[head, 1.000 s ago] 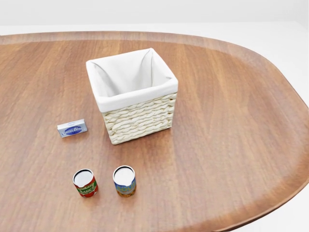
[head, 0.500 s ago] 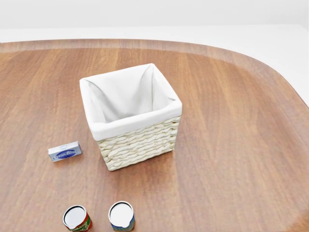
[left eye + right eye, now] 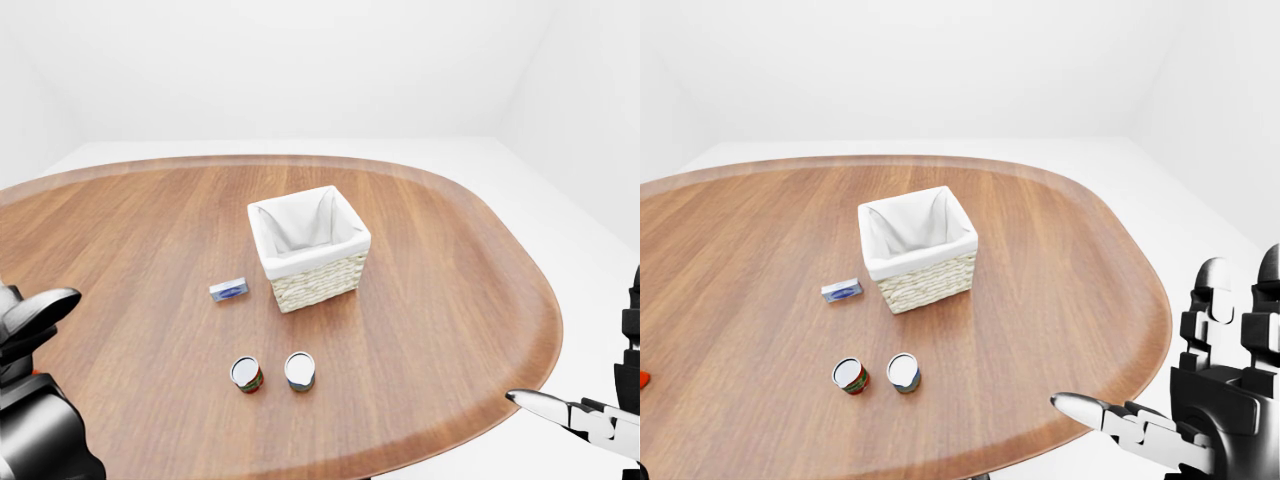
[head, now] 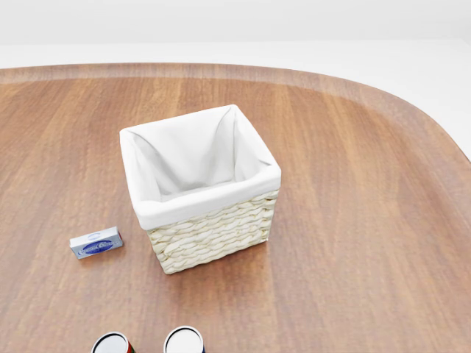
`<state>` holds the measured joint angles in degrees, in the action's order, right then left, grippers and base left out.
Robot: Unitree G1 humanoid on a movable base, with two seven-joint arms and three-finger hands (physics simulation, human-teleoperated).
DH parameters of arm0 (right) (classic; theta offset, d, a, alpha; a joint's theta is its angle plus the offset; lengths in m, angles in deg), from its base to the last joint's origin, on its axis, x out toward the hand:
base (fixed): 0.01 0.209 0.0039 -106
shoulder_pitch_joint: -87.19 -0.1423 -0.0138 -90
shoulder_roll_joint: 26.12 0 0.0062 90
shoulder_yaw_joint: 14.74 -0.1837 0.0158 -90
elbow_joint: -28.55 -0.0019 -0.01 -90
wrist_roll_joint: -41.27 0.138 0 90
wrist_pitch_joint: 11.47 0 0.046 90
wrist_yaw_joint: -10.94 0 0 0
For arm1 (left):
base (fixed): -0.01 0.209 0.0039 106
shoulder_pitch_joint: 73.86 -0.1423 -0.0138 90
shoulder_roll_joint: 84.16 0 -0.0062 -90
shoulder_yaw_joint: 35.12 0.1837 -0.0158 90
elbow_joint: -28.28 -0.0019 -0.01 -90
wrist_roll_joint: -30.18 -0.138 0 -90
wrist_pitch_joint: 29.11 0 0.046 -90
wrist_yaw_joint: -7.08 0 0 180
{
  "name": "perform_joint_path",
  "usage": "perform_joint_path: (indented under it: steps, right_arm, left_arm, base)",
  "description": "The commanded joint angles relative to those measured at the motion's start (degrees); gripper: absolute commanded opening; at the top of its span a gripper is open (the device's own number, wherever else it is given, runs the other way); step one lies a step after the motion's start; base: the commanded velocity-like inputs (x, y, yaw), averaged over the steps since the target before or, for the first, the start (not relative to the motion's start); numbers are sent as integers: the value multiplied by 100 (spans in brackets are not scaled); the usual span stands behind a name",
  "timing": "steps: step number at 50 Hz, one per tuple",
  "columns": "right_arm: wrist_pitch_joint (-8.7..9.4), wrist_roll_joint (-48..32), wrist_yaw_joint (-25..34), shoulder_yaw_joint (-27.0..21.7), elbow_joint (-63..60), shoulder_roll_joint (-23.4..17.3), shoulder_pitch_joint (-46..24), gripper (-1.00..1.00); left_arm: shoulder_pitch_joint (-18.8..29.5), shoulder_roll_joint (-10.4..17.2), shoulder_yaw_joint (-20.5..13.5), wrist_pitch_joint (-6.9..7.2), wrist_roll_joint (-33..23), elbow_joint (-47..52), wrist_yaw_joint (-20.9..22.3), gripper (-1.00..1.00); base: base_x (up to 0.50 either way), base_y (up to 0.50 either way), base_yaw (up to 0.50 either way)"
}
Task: Pick up the tomato sauce, and put it in the basket.
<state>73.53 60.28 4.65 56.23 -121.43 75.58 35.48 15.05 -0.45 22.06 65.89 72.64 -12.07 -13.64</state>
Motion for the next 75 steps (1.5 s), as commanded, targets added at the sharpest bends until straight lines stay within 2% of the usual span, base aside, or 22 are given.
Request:
perform_joint_path:
  steps: [1,3,5,6,7,10,12,13,14,15,16,18,19,20,22,24,29,46,48,56,68,75]
  right_arm:
    - [0,-20,-1,13,-1,7,-23,100]
    - [0,-40,17,18,-1,29,-34,100]
    - [0,-20,10,10,-1,16,-17,100]
    - [0,-20,-6,17,-1,0,-14,100]
    - [0,-34,-10,30,-1,-2,-17,100]
    - [0,-54,-7,42,-1,3,-46,100]
    - [0,-64,-11,54,-1,-5,-39,100]
    - [0,-65,-3,57,-1,3,-29,100]
    - [0,-61,6,56,-1,12,-31,100]
    - [0,-62,16,51,-1,23,-28,100]
    - [0,-62,26,49,-1,31,-28,100]
    - [0,-91,34,63,-1,48,-46,100]
    - [0,-104,43,73,-1,58,-47,100]
    - [0,-109,45,70,-1,61,-55,100]
    - [0,-126,59,78,-1,82,-70,100]
    - [0,-144,63,91,-1,89,-64,100]
    - [0,-127,102,60,-1,120,-56,100]
    - [0,-173,124,77,-1,160,-93,100]
    - [0,-190,127,81,-1,168,-121,100]
    - [0,-195,107,105,-1,133,-122,100]
    - [0,-110,47,79,-1,46,-34,100]
    - [0,-112,68,69,-1,70,-39,100]
  left_arm:
    - [-178,-226,-67,0,-13,679,315,100]
    - [-363,-227,-100,0,-28,987,443,100]
    - [-820,231,75,0,113,1029,411,100]
    - [-1210,616,259,-409,176,1032,313,100]
    - [-1560,968,406,-1000,100,1032,93,100]
    - [-2630,1837,891,-1000,-458,1033,-226,100]
    - [-3122,2232,1513,-1000,-1445,1034,-324,100]
    - [-3134,2205,1766,-1000,-1921,1035,-291,100]
    - [-2993,1948,2039,-1000,-2572,1035,-154,100]
    - [-2417,1365,2600,-1000,-3851,1035,335,100]
    - [-2143,753,2811,-1000,-4450,1035,998,100]
    - [-1761,-177,3028,-575,-5820,796,1900,100]
    - [-1660,-432,3005,-553,-6115,465,2131,100]
    - [-1628,-561,2951,-612,-6262,228,2375,100]
    - [-1590,-728,2865,-914,-7061,-222,2455,100]
    - [-1603,-873,2842,-988,-7266,-388,2625,100]
    - [-1721,-885,2941,-1000,-8202,-1236,2622,100]
    - [-2109,-880,2940,-1000,-8978,-1597,2881,100]
    - [-2173,-922,2985,-1000,-8704,-1444,3091,100]
    - [-2380,-910,3044,-1000,-8960,-1574,3172,100]
    - [-2280,-849,2988,-1000,-9430,-2016,2932,100]
    - [-1993,-765,3042,-1000,-9923,-2739,2436,100]
  base:
    - [0,0,0]
    - [0,0,0]
    - [0,0,0]
    - [0,0,0]
    - [0,0,0]
    - [0,0,0]
    - [0,0,0]
    - [0,0,0]
    - [0,0,0]
    - [0,0,0]
    - [0,0,0]
    - [0,0,0]
    - [0,0,0]
    - [0,0,0]
    - [0,0,0]
    - [0,0,0]
    - [0,0,0]
    - [0,0,0]
    - [0,0,0]
    - [0,0,0]
    - [0,0,0]
    - [0,0,0]
